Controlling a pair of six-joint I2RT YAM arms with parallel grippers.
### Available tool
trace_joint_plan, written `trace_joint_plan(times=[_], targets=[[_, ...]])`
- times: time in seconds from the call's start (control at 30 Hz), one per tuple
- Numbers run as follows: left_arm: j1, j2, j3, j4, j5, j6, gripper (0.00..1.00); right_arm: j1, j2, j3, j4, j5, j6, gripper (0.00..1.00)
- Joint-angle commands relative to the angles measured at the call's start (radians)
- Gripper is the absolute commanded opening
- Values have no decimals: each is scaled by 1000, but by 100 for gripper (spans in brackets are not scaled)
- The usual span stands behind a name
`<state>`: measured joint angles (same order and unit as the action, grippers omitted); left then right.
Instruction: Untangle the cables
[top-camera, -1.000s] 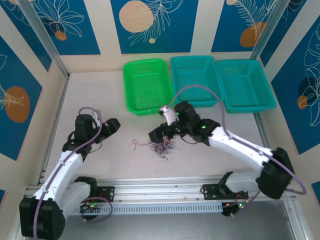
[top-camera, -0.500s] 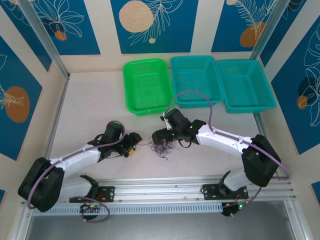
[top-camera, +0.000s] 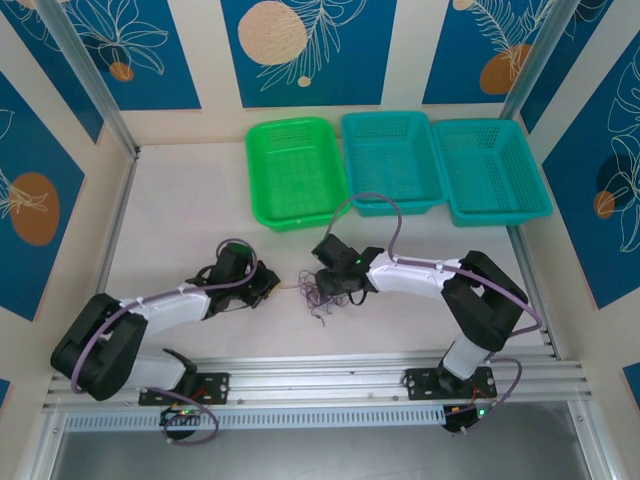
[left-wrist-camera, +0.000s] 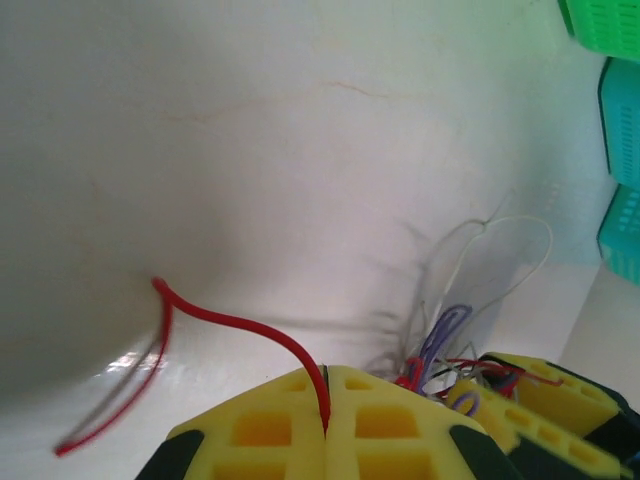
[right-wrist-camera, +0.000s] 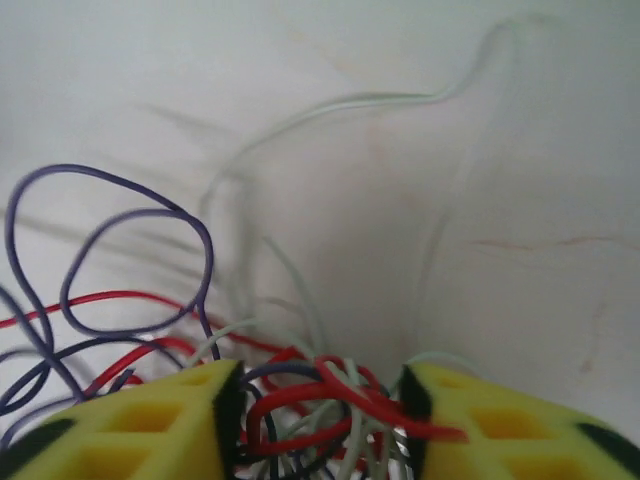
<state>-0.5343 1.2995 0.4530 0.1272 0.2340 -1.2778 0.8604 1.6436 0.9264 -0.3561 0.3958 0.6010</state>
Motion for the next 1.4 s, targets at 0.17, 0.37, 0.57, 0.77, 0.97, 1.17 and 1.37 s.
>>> trace_joint_plan(times=[0.17, 0.37, 0.57, 0.77, 0.97, 1.17, 1.37], targets=[[169, -397, 61, -470, -344, 248, 0, -259, -187, -214, -86, 99, 343, 11], [332, -468, 46, -540, -305, 335, 0, -477, -329, -335, -61, -28, 430, 11], [360, -476, 96, -632, -439, 427, 0, -573, -461, -335, -148, 42, 385, 12], [265, -449, -78, 42, 82, 584, 2, -540, -552, -358, 111, -322, -15, 0], [-56, -380, -59, 84, -108, 913, 31, -452, -487, -231, 45, -311, -141, 0], [-166, -366, -64, 72, -220, 1114, 64, -445, -486, -181, 25, -394, -231, 0], [-323, -301, -8, 83, -304, 1374, 86, -431, -456, -118, -20, -413, -301, 0]])
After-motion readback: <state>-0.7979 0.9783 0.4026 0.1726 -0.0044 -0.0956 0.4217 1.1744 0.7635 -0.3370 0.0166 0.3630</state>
